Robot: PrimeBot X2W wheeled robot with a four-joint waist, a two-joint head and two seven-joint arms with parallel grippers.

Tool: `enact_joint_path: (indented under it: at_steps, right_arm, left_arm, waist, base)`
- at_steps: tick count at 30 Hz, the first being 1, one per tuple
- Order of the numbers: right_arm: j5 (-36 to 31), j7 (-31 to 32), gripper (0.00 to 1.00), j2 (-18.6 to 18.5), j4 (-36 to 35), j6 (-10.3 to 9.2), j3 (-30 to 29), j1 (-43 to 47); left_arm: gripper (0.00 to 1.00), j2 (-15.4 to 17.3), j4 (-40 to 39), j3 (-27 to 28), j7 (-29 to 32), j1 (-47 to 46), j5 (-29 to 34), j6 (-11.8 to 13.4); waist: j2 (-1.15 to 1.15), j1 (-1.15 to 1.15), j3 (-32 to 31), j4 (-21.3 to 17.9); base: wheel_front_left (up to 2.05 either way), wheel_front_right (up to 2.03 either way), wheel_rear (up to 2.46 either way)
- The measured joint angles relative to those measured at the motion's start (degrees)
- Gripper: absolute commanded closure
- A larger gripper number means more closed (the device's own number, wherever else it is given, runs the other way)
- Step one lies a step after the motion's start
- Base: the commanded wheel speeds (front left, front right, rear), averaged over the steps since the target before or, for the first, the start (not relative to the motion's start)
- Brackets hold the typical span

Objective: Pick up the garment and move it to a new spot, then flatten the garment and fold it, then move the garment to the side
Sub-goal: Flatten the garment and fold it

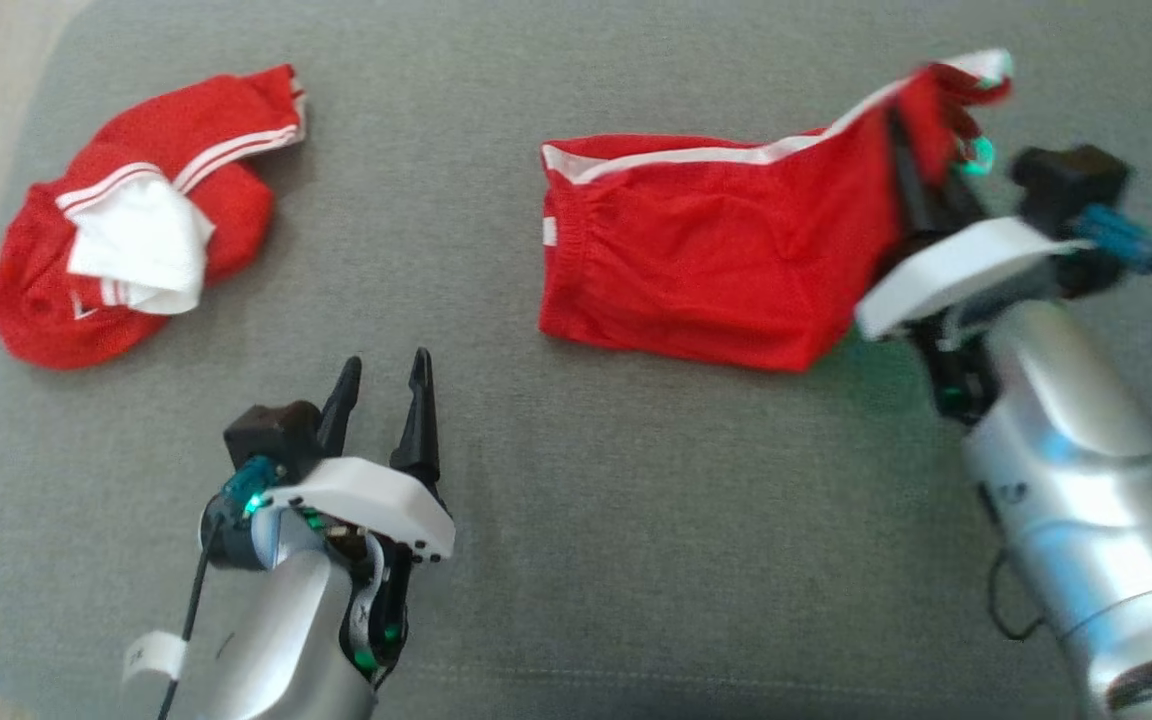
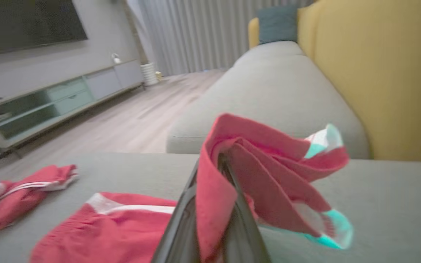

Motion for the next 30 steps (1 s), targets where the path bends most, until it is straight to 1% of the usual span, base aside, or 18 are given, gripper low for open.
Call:
enact_joint_path:
  at_steps: [5,9,10,11,12,15,19,22,25,30]
  right_arm:
    - [2.37,1.36,1.00,2.32,-6.60,0.00,8.78,1.15]
    - [3.80,3.83,1.00,3.66,-7.31,0.00,14.28,3.51]
    - [4.28,4.45,0.85,4.02,-6.81,0.00,15.30,3.97]
    - [4.93,4.83,0.47,4.33,-6.21,0.00,15.94,4.38]
    - [5.63,4.90,0.00,4.70,-5.59,0.00,16.49,4.70]
    - [7.36,4.04,0.00,5.37,-4.70,0.00,17.52,4.78]
    - [9.29,2.13,0.00,5.77,-4.72,0.00,19.33,4.76]
    - [9.16,0.68,0.00,5.80,-4.58,0.00,17.78,4.75]
    - [7.17,0.01,0.00,5.42,-4.07,0.00,13.13,4.77]
    - [-0.14,-0.16,0.00,3.97,-9.77,0.00,-1.15,8.46]
  left_arm:
    - [0.00,0.02,0.31,-1.21,0.00,1.26,-0.09,0.01]
    - [0.00,0.03,0.46,-1.77,0.00,2.04,-0.27,0.07]
    - [0.00,0.04,0.49,-1.92,0.00,2.03,-0.26,0.07]
    - [0.00,0.04,0.51,-2.08,0.00,2.03,-0.26,0.07]
    - [0.00,0.04,0.54,-2.25,0.00,2.03,-0.26,0.08]
    - [0.00,0.05,0.58,-3.07,0.00,2.03,-0.31,0.16]
    - [0.00,0.05,0.54,-3.21,0.00,2.03,-0.65,0.59]
    - [0.00,0.05,0.36,-3.05,0.00,2.03,-0.46,0.69]
    - [0.00,0.05,0.11,-2.52,0.00,2.04,0.44,1.12]
    - [0.00,0.08,-1.38,-0.58,0.00,2.05,2.66,1.71]
  waist:
    - [0.00,0.00,-0.99,2.49]
    - [0.00,0.00,-1.61,4.79]
    - [0.00,0.00,-1.70,5.34]
    - [0.00,0.00,-1.77,5.86]
    - [0.00,0.00,-1.79,6.32]
    - [0.00,0.00,-1.68,7.32]
    - [0.00,0.00,-1.49,7.10]
    - [0.00,0.00,-1.58,6.12]
    - [0.00,0.00,-1.78,4.81]
    - [0.00,0.00,-2.17,2.24]
  base:
    - [0.00,0.00,0.00]
    - [0.00,0.00,0.00]
    - [0.00,0.00,0.00]
    - [0.00,0.00,0.00]
    - [0.00,0.00,0.00]
    - [0.00,0.00,0.00]
    - [0.00,0.00,0.00]
    - [0.00,0.00,0.00]
    - [0.00,0.00,0.00]
    - [0.00,0.00,0.00]
